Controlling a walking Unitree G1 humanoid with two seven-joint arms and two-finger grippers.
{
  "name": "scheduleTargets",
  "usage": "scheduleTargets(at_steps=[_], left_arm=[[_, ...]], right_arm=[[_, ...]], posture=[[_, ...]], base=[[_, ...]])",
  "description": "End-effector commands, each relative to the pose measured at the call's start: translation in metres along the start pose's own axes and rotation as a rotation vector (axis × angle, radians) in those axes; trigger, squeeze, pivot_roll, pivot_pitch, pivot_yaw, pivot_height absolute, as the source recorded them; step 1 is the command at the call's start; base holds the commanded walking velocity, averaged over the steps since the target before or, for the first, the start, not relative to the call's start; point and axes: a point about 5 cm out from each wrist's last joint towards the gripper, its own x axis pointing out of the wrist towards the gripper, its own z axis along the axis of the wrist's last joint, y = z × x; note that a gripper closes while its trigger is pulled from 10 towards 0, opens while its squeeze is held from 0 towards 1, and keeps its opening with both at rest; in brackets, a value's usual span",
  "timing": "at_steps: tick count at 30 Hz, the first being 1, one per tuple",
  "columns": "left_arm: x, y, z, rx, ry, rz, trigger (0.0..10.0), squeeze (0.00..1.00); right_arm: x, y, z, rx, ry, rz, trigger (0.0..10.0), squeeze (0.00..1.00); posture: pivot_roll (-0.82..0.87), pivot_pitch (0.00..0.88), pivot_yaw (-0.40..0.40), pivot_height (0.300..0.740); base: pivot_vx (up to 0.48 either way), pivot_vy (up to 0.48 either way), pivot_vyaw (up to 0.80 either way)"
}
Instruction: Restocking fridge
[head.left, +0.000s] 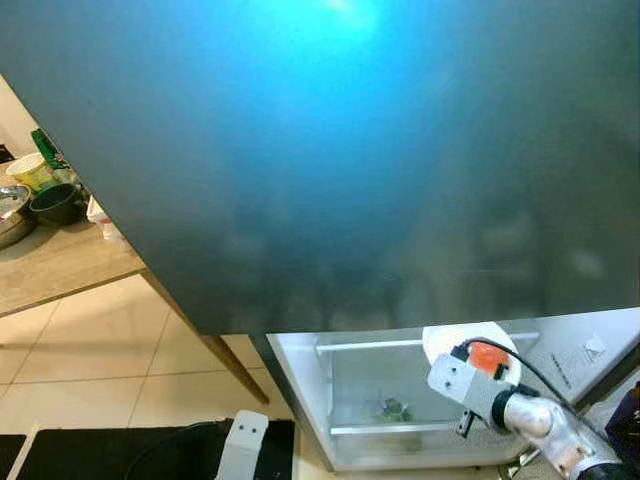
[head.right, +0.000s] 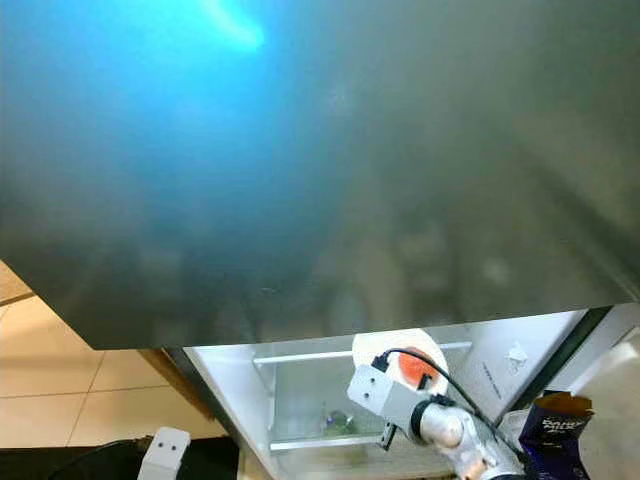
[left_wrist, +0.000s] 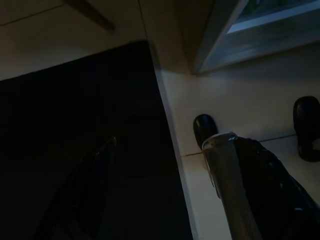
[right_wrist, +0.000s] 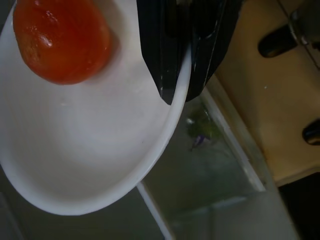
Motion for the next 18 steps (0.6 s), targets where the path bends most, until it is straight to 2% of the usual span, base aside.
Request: scheduleTargets(at_steps=[1,4,9,10,11,14,15,16,18], left_arm=[[-0.001,-0.001,-0.006,0.011,0.024,0.001,10.0,0.0],[0.0,-0.004,-0.006,0.012,0.021,-0.003,10.0,0.0],[0.0,-0.005,-0.007,0.012,0.02,-0.005,10.0,0.0],[0.0,-0.006,-0.007,0.011,0.017,-0.007,10.0,0.0],[0.0,-0.006,-0.007,0.011,0.017,-0.007,10.0,0.0],[0.0,-0.005,-0.006,0.01,0.012,-0.007,10.0,0.0],[0.0,-0.005,-0.006,0.01,0.012,-0.007,10.0,0.0],[0.0,-0.005,-0.005,0.01,0.008,-0.008,10.0,0.0],[0.0,-0.005,-0.005,0.01,0.008,-0.008,10.0,0.0]], right_arm=[[-0.003,0.0,0.006,-0.068,-0.02,0.08,10.0,0.0],[-0.015,-0.001,0.011,-0.13,-0.035,0.189,10.0,0.0],[-0.022,-0.006,0.013,-0.17,-0.038,0.226,10.0,0.0],[-0.029,-0.014,0.014,-0.2,-0.031,0.237,10.0,0.0],[-0.029,-0.014,0.014,-0.2,-0.031,0.237,10.0,0.0],[-0.037,-0.03,0.018,-0.234,-0.016,0.205,10.0,0.0],[-0.037,-0.03,0.018,-0.234,-0.016,0.205,10.0,0.0],[-0.046,-0.047,0.024,-0.252,-0.015,0.174,10.0,0.0],[-0.046,-0.047,0.024,-0.252,-0.015,0.174,10.0,0.0]], posture=[[-0.12,0.087,0.129,0.676],[-0.12,0.083,0.125,0.676],[-0.12,0.08,0.122,0.676],[-0.12,0.077,0.118,0.676],[-0.12,0.077,0.118,0.676],[-0.12,0.077,0.118,0.676],[-0.12,0.077,0.118,0.676],[-0.12,0.073,0.118,0.666],[-0.12,0.073,0.118,0.661]], base=[[0.0,0.0,0.0],[0.0,0.0,0.0],[0.0,0.0,0.0],[0.0,0.0,0.0],[0.0,0.0,0.0],[0.0,0.0,0.0],[0.0,0.0,0.0],[0.0,0.0,0.0],[0.0,0.0,0.0]])
